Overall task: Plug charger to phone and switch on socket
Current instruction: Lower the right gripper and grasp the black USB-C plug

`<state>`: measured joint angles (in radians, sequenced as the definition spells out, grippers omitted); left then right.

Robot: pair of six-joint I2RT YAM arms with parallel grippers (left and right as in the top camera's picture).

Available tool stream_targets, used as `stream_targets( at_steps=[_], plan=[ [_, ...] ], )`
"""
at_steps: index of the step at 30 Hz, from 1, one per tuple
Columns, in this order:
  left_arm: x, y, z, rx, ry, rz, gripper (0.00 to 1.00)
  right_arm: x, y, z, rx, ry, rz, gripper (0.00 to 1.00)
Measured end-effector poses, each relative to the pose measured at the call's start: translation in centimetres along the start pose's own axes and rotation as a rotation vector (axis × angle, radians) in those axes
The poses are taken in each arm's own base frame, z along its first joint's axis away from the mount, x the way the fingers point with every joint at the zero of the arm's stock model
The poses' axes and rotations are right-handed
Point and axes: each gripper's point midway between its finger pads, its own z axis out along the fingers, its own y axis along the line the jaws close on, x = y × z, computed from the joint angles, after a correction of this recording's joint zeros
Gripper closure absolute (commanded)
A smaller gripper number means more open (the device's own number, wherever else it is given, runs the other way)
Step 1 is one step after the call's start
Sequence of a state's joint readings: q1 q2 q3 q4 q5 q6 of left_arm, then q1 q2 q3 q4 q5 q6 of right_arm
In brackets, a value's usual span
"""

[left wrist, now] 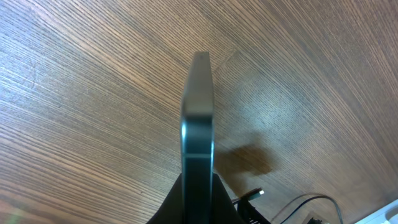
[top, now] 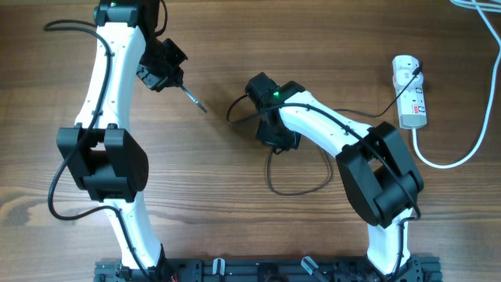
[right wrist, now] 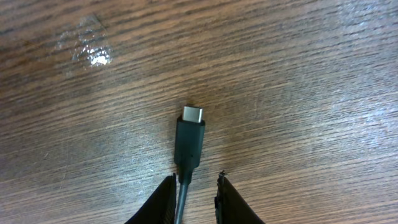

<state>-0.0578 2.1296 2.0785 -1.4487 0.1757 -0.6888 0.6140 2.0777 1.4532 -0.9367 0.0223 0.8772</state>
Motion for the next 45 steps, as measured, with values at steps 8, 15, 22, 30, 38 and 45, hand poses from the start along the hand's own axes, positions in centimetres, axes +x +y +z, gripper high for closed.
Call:
stream_targets(
  at_steps=[8, 15, 22, 30, 38, 45],
  plan=[
    [0.0, 0.0, 0.0, 0.0, 0.0, 0.0, 0.96, -0.13, 0.04, 0.0, -0.001, -0.006, 0.0, 0.77],
    [0.0, 0.0, 0.0, 0.0, 0.0, 0.0, 0.96, -0.32, 0.27, 0.0, -0.01, -0.014, 0.001, 0.77],
    [0.0, 0.0, 0.0, 0.0, 0.0, 0.0, 0.96, -0.31, 0.26, 0.22, -0.007, -0.012, 0.02, 0.77],
    [0.01, 0.01, 0.0, 0.0, 0.0, 0.0, 0.96, -0.32, 0.37, 0.92, -0.001, -0.003, 0.024, 0.84],
    [0.03, 0.03, 0.0, -0.001, 0.001, 0.0, 0.96, -0.25, 0.69, 0.93, -0.017, 0.009, 0.029, 0.85],
    [0.04, 0.04, 0.0, -0.002, 0.002, 0.0, 0.96, -0.14, 0.75, 0.92, -0.022, 0.016, 0.034, 0.79]
  ],
)
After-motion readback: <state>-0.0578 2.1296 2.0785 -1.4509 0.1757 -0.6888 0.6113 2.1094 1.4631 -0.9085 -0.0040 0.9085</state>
